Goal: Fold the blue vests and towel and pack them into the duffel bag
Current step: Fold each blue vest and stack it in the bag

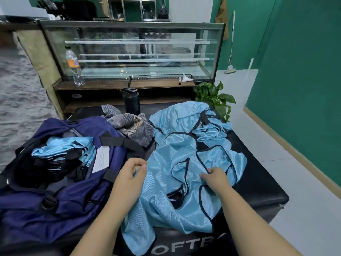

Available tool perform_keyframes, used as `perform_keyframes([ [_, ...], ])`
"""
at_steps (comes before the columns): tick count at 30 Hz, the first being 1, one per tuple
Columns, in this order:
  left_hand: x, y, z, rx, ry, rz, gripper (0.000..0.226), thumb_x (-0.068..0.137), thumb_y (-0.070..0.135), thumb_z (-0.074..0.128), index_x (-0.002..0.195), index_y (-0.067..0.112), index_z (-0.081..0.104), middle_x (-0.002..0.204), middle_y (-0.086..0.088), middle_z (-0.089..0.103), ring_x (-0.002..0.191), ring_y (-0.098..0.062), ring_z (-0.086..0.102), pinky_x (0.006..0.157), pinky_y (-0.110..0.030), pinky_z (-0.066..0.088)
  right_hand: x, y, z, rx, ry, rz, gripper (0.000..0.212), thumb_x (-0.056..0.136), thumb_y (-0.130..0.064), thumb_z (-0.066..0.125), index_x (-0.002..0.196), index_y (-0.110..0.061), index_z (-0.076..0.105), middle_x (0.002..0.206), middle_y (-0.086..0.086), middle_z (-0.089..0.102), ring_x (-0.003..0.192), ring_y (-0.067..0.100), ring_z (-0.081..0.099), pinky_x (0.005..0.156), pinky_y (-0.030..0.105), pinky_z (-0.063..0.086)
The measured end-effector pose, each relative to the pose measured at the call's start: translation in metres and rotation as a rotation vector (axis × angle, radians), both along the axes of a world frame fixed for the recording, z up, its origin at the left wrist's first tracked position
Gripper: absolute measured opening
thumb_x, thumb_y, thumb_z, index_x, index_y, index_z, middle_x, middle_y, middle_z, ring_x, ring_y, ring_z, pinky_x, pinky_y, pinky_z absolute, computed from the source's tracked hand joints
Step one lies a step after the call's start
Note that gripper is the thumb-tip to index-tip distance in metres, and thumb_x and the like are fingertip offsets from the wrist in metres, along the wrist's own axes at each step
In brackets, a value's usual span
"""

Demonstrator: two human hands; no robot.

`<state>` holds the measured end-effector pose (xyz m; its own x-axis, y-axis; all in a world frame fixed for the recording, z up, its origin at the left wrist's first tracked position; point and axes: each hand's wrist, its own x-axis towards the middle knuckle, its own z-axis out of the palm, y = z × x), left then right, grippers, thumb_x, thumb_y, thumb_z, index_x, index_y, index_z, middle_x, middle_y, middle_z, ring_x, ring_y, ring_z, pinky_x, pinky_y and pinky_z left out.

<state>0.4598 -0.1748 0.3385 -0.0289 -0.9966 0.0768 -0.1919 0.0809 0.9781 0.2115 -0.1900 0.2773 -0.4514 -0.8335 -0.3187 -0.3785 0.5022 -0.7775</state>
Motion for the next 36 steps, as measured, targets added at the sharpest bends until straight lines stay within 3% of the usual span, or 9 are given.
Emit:
perform_keyframes([
  [5, -0.004, -0.001, 0.001, -0.032, -0.103, 0.032, 0.014, 0.099, 0.024, 0.045, 0.091, 0.023, 0.057, 0.08, 0.004, 0.055, 0.069, -0.007, 0.047, 0.06, -0.009, 0.036, 0.017, 0.005, 0.03, -0.207, -0.202, -0.004, 0.019, 0.087, -0.024, 0.063, 0.075, -0.012, 0.055, 0.07, 0.004, 0.05, 0.062, 0.016, 0.046, 0.058, 0.026, 0.036],
  [9, -0.007, 0.001, -0.001, 0.01, -0.139, -0.072, 0.012, 0.097, 0.022, 0.049, 0.1, 0.034, 0.052, 0.078, 0.004, 0.056, 0.068, -0.018, 0.05, 0.065, -0.025, 0.043, 0.033, 0.013, 0.071, -0.347, -0.404, 0.106, 0.01, 0.09, -0.019, 0.061, 0.088, -0.01, 0.065, 0.086, 0.009, 0.071, 0.08, 0.022, 0.066, 0.077, 0.039, 0.053],
  [15, -0.006, 0.014, 0.027, -0.076, -0.164, -0.343, 0.051, 0.095, 0.04, 0.049, 0.12, 0.075, 0.021, 0.101, -0.004, 0.057, 0.096, -0.019, 0.058, 0.092, -0.03, 0.046, 0.057, 0.025, 0.127, -0.414, -0.544, 0.351, 0.019, 0.09, -0.012, 0.061, 0.108, -0.007, 0.064, 0.106, 0.01, 0.072, 0.101, 0.028, 0.068, 0.097, 0.048, 0.049],
  [18, -0.007, 0.015, 0.05, -0.204, -0.011, -0.333, 0.038, 0.094, 0.034, 0.052, 0.118, 0.062, 0.044, 0.112, -0.005, 0.058, 0.111, -0.02, 0.057, 0.101, -0.041, 0.044, 0.067, 0.029, 0.15, -0.431, -0.519, 0.426, 0.03, 0.085, -0.016, 0.064, 0.113, -0.006, 0.061, 0.109, 0.009, 0.071, 0.103, 0.027, 0.067, 0.099, 0.049, 0.047],
  [20, -0.006, 0.013, 0.063, -0.289, 0.053, -0.24, 0.025, 0.09, 0.029, 0.055, 0.101, 0.051, 0.06, 0.095, 0.001, 0.063, 0.092, -0.012, 0.057, 0.086, -0.03, 0.045, 0.073, 0.032, 0.161, -0.454, -0.549, 0.459, 0.032, 0.083, -0.004, 0.063, 0.114, -0.002, 0.058, 0.108, 0.014, 0.071, 0.102, 0.031, 0.067, 0.096, 0.049, 0.049],
  [24, 0.002, 0.012, 0.077, -0.304, 0.04, -0.066, 0.025, 0.092, 0.014, 0.06, 0.089, 0.037, 0.066, 0.081, -0.003, 0.065, 0.069, -0.013, 0.053, 0.062, -0.016, 0.044, 0.079, 0.033, 0.167, -0.51, -0.279, 0.351, 0.038, 0.082, -0.004, 0.067, 0.105, -0.03, 0.05, 0.091, 0.004, 0.071, 0.089, 0.027, 0.067, 0.092, 0.047, 0.051],
  [27, 0.009, 0.012, 0.08, -0.292, -0.069, -0.02, 0.021, 0.09, 0.021, 0.062, 0.093, 0.041, 0.062, 0.085, -0.01, 0.064, 0.068, -0.023, 0.053, 0.062, -0.03, 0.045, 0.075, 0.033, 0.167, -0.598, -0.176, 0.354, 0.049, 0.084, -0.01, 0.07, 0.11, -0.043, 0.047, 0.074, -0.005, 0.054, 0.063, 0.008, 0.049, 0.069, 0.025, 0.044],
  [32, 0.019, 0.007, 0.079, -0.42, -0.392, 0.056, 0.019, 0.092, 0.022, 0.059, 0.106, 0.035, 0.062, 0.094, 0.022, 0.053, 0.086, 0.014, 0.047, 0.072, -0.003, 0.035, 0.083, 0.035, 0.171, -0.608, 0.184, 0.419, 0.022, 0.085, -0.012, 0.069, 0.099, -0.029, 0.069, 0.069, -0.011, 0.05, 0.059, -0.001, 0.047, 0.058, 0.01, 0.038],
  [36, 0.022, 0.003, 0.073, -0.439, -0.516, 0.063, 0.014, 0.095, 0.02, 0.053, 0.101, 0.024, 0.065, 0.093, 0.012, 0.05, 0.08, 0.003, 0.043, 0.068, -0.016, 0.03, 0.087, 0.032, 0.165, -0.618, 0.309, 0.389, 0.013, 0.082, -0.015, 0.072, 0.081, -0.026, 0.065, 0.076, -0.009, 0.052, 0.067, 0.002, 0.047, 0.062, 0.013, 0.035],
])
